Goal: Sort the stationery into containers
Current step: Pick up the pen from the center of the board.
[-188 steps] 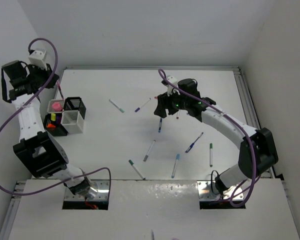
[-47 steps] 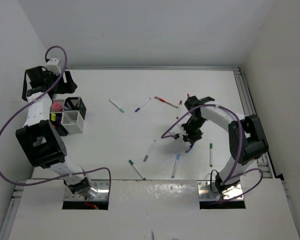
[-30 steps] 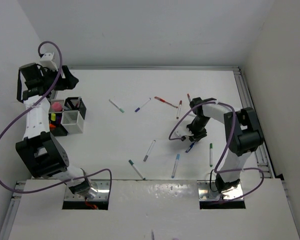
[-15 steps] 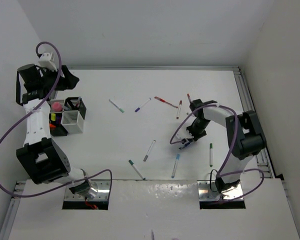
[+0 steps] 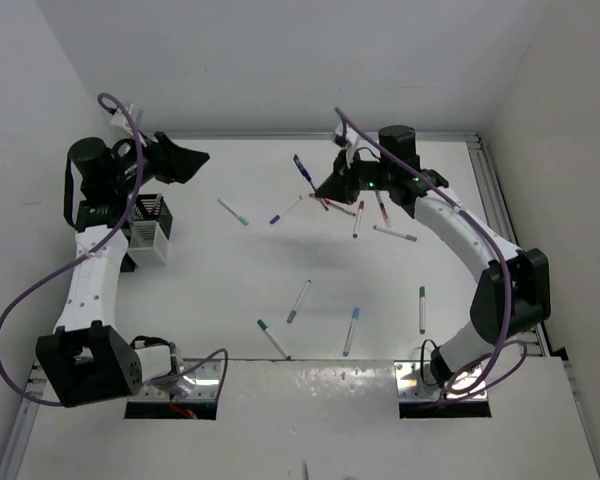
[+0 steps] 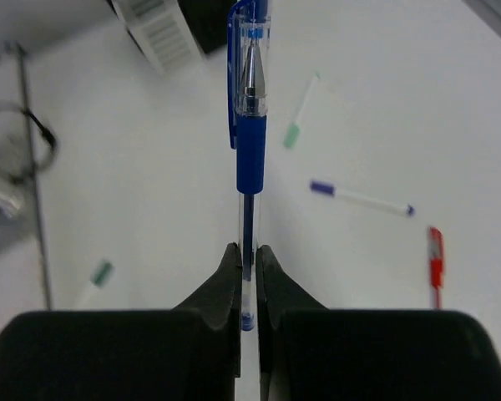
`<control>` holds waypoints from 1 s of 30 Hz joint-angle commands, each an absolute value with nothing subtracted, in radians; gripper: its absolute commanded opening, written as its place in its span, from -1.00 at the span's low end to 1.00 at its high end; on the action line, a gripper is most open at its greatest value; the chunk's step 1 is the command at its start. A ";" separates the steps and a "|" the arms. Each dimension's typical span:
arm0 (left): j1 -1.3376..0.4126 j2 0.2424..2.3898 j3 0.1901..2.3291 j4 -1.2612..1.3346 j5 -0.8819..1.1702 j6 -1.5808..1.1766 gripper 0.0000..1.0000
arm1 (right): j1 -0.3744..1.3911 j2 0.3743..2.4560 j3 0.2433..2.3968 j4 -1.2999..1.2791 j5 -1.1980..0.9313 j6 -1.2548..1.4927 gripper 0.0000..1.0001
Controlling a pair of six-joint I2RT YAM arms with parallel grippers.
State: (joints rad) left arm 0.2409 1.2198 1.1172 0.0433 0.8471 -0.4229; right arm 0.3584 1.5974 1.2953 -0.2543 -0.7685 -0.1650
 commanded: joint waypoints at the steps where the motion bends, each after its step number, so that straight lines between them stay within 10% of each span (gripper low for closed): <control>1: 0.145 1.167 1.105 0.247 0.887 -0.610 0.63 | 0.400 1.580 1.289 0.150 -0.810 0.437 -1.00; 30: -0.089 1.288 1.074 0.400 0.847 -0.787 0.61 | 0.612 1.718 1.417 0.296 -0.808 0.660 -1.00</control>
State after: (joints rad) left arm -0.0738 1.2827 1.0737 0.3248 0.8455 -0.7521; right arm 0.5896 1.7061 1.3582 0.2550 -0.7925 0.6514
